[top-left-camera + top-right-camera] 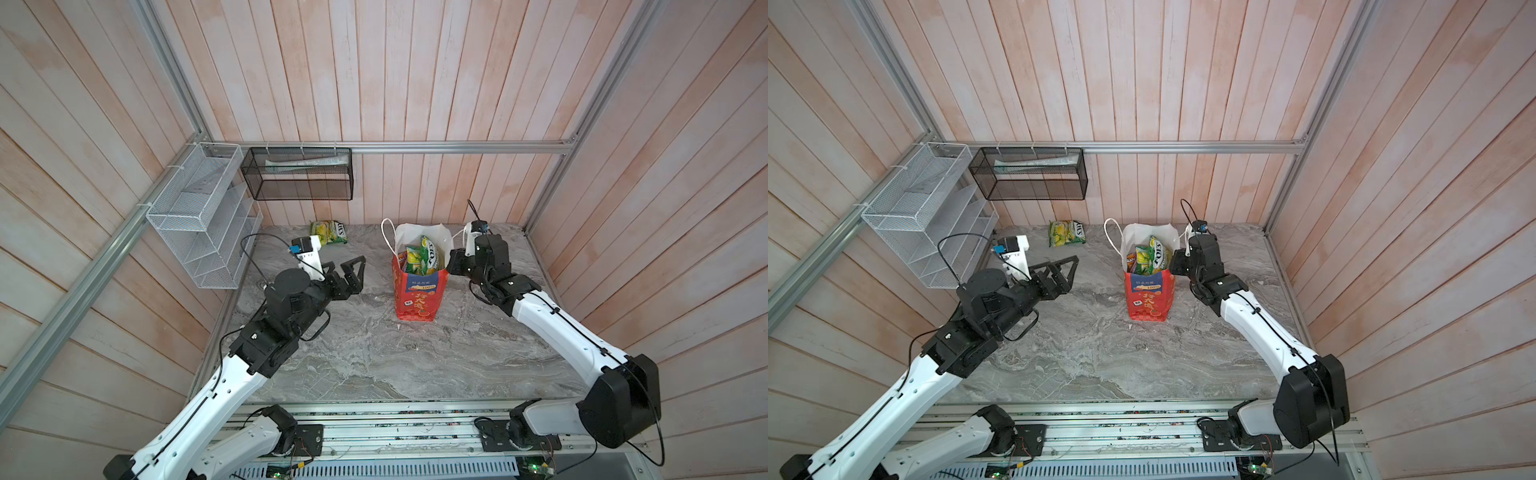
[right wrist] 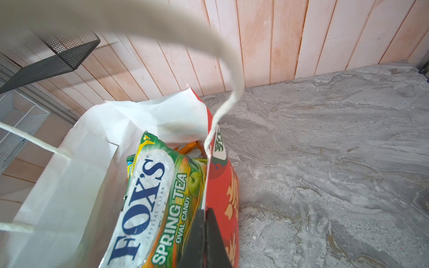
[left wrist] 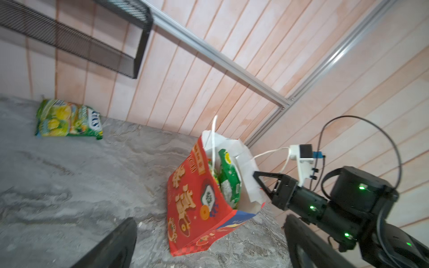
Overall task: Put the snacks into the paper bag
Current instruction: 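Withdraw the left gripper and move it to the green packet by the wire basket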
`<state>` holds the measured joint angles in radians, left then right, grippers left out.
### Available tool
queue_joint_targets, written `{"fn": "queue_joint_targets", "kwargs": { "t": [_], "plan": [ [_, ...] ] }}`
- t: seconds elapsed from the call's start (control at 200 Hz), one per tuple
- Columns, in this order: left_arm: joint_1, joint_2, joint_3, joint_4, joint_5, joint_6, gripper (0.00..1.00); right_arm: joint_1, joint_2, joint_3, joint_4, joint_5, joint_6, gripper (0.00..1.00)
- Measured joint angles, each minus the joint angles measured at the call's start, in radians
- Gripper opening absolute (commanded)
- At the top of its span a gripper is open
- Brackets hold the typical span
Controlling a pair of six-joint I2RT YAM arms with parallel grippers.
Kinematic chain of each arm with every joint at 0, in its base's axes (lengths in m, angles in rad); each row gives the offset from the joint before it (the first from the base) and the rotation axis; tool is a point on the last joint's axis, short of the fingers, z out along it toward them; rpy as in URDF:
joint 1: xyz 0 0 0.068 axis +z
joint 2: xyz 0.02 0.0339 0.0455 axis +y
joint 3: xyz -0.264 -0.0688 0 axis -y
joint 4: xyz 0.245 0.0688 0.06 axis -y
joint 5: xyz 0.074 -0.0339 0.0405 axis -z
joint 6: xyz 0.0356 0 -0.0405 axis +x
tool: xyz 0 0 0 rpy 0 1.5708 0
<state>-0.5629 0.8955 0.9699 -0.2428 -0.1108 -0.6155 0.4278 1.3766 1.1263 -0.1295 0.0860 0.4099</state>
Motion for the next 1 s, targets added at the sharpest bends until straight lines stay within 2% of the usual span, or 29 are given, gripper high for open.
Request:
{"fn": "queue_joint_targets", "kwargs": {
  "t": [0.155,0.27,0.435,0.665,0.83,1.0],
  "plan": [
    [0.175,0.027,-0.167,0.075,0.060,-0.111,1.00,0.000,0.000,0.000,0.000,0.000,0.000,0.00],
    [0.286,0.157,-0.212,0.135,0.130,-0.172,1.00,0.001,0.000,0.000,0.000,0.000,0.000,0.00],
    [0.379,0.400,-0.192,0.224,0.211,-0.221,1.00,0.002,0.000,0.000,0.000,0.002,0.000,0.00],
    [0.472,0.737,0.003,0.277,0.294,-0.262,0.97,0.002,0.001,0.000,0.001,0.002,0.000,0.00],
    [0.498,0.927,0.212,0.269,0.315,-0.266,0.92,0.003,0.004,0.000,0.003,0.003,-0.004,0.00],
    [0.512,1.128,0.429,0.215,0.313,-0.258,0.92,0.005,0.005,0.000,0.003,0.008,-0.014,0.00]
  ]
}}
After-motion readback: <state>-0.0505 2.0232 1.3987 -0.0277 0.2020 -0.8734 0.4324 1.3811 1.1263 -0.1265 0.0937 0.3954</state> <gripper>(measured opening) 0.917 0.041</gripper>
